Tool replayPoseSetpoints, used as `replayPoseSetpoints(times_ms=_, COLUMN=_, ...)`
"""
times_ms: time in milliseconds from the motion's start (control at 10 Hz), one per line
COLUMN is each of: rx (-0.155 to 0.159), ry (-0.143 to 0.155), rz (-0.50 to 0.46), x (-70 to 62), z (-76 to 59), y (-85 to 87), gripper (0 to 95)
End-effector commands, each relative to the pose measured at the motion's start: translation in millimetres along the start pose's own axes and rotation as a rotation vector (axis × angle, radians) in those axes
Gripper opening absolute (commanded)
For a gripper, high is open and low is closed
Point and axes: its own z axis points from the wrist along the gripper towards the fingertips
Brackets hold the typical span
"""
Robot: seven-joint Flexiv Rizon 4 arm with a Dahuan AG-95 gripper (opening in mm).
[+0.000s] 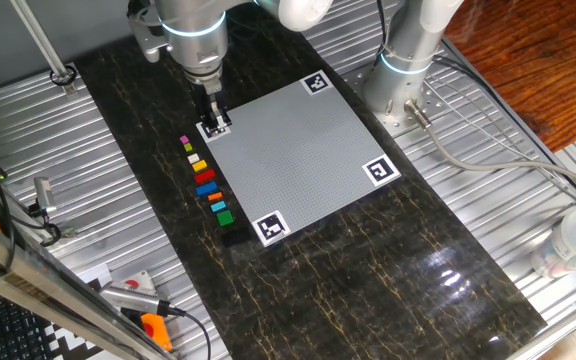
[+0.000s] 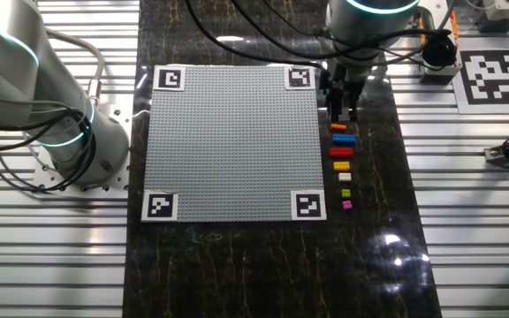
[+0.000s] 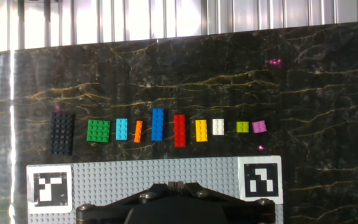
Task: Build with small Lego blocks
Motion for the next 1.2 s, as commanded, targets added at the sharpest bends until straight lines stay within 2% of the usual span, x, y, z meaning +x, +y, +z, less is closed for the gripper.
replayPoseSetpoints(times_ms=100, rx=0.001, ry=0.0, rz=0.001, x=-0.1, z=0.4, y=0.2, gripper=0.0)
replayPoseSetpoints(times_ms=700, rx=0.0, ry=0.0, rz=0.03, x=1.4, z=1.9, y=-0.5, gripper=0.0)
replayPoseSetpoints(times_ms=900, rx=-0.004, ry=0.0, rz=-0.062, x=4.9, z=3.6, y=-1.3, gripper=0.0)
replayPoseSetpoints(times_ms=1000, rx=-0.003, ry=-0.001, rz=-0.036, x=7.1, z=4.7, y=-1.8, gripper=0.0)
replayPoseSetpoints(times_ms=1100, rx=-0.001, ry=-0.002, rz=-0.142, x=13.5, z=6.9, y=-2.8, gripper=0.0)
replayPoseSetpoints(times_ms=1200, rx=0.0, ry=-0.002, rz=-0.138, x=19.2, z=10.0, y=-4.0, gripper=0.0)
